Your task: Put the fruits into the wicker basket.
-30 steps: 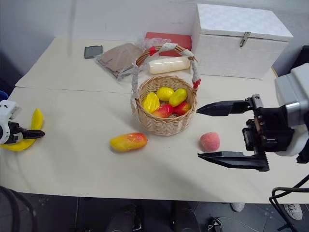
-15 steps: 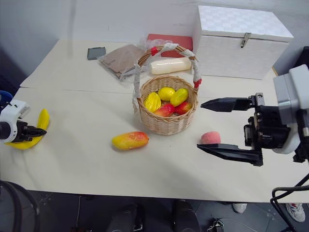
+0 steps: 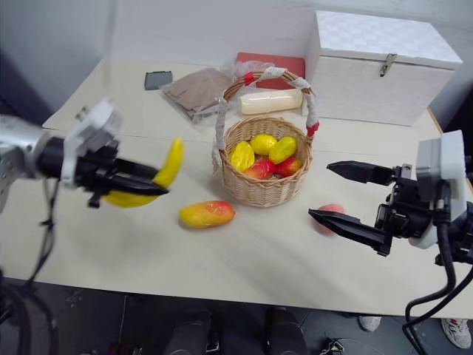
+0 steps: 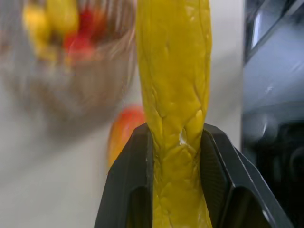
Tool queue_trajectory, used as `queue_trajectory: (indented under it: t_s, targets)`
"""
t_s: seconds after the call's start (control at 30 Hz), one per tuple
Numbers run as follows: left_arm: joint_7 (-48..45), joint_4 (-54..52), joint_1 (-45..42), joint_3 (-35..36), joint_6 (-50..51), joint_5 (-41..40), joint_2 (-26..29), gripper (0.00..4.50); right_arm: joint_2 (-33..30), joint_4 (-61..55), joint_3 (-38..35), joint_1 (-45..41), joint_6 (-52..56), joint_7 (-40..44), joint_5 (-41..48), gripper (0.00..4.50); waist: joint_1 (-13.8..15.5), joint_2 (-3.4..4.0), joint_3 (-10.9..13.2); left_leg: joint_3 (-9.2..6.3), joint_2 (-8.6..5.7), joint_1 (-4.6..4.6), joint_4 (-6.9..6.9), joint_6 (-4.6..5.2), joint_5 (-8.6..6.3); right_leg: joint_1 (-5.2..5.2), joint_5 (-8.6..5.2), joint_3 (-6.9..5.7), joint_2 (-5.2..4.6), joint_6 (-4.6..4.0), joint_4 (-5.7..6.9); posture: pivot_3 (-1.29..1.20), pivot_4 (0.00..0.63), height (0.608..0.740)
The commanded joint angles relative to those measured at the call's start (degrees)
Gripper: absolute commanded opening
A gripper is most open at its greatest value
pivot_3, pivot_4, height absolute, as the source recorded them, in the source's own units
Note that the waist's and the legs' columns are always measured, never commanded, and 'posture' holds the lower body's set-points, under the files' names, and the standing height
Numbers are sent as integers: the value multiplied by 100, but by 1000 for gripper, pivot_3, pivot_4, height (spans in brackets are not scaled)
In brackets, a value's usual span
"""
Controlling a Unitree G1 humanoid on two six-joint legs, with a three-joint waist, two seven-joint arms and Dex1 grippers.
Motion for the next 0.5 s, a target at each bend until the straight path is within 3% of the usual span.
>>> queue_trajectory:
  t_s: [0.03, 0.13, 0.27, 0.4, 0.5]
  targets:
    - [1459, 278, -417, -150, 564, 177, -1285, 958, 174, -448, -338, 295, -193, -294, 46, 4500, 11, -2, 1, -6, -2, 14, 0, 3, 1, 21, 3, 2, 0, 5, -7, 0, 150, 740]
    - [2058, 289, -594, -4, 877, -3, -2216, 958, 277, -711, -467, 540, -243, -570, 154, 4500, -69, -4, 3, -4, 5, 13, -3, 3, -2, 25, 6, 16, 6, 10, -22, 0, 150, 740]
    - [3306, 1056, -1019, 16, 513, 562, -3330, 958, 239, -967, -688, 713, -236, -962, 412, 4500, -42, -5, 4, -15, 5, -1, -2, -1, 0, 20, 5, 3, 6, 11, -35, 0, 150, 740]
    - [3807, 1708, -1349, 85, -50, 815, -3829, 958, 185, -1091, -767, 807, -240, -1230, 552, 4500, -10, -5, 4, -13, 2, 0, -1, 1, 1, 21, 5, -7, 4, 12, -39, 0, 150, 740]
    - [3876, 1999, -1425, -159, -364, 1025, -3883, 958, 110, -1134, -739, 810, -264, -1386, 549, 4500, -5, -5, 4, -15, 2, 0, -2, 2, 0, 21, 5, -19, 1, 11, -39, 0, 150, 740]
